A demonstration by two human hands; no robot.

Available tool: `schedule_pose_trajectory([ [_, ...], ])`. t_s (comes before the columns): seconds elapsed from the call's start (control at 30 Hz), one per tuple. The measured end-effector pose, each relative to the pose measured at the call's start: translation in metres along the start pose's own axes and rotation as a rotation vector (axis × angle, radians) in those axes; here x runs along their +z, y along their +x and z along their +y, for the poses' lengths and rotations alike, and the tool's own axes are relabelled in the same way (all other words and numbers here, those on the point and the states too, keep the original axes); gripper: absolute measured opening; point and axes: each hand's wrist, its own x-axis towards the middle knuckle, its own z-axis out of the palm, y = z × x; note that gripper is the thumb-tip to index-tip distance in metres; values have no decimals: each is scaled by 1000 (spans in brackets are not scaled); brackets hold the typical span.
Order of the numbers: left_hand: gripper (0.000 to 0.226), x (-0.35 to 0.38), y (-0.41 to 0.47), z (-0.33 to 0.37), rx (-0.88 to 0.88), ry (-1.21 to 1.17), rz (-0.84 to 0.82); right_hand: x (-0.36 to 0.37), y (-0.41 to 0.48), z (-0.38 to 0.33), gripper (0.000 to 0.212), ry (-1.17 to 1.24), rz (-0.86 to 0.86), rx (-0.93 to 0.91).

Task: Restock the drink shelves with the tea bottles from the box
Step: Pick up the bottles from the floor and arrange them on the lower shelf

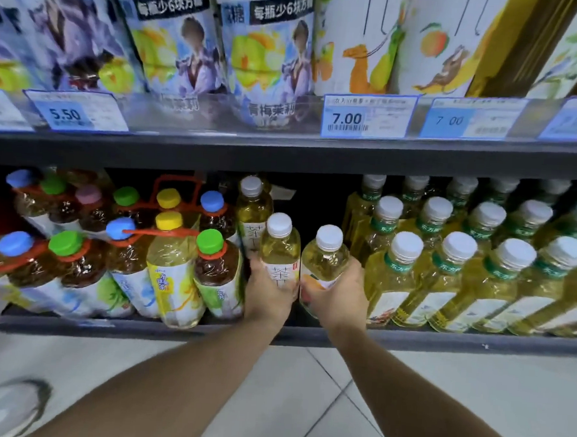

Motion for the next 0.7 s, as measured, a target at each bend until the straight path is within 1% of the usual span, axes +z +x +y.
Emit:
schedule_pose_trajectory([
  [0.1, 78, 5, -3, -10, -47, 32, -15, 10, -1, 8, 80, 48, 37, -12],
  [0.23, 70, 10, 1, -16, -48, 18, -23, 15, 0, 21, 82, 193, -98, 45],
  [0.33, 72, 11, 3, -27, -16, 29, -30, 20, 3, 34, 80, 178, -115, 72],
  [0.43, 72, 18, 6, -35, -24, 71, -8, 31, 8, 40, 75, 157, -64, 113],
  [0.57, 63, 26, 12, -28, -11, 44, 1, 50, 23, 39, 72, 241, 34, 162],
  [0.7, 51, 35, 26, -20, -38, 93, -14, 56, 39, 40, 76, 240, 81, 130],
])
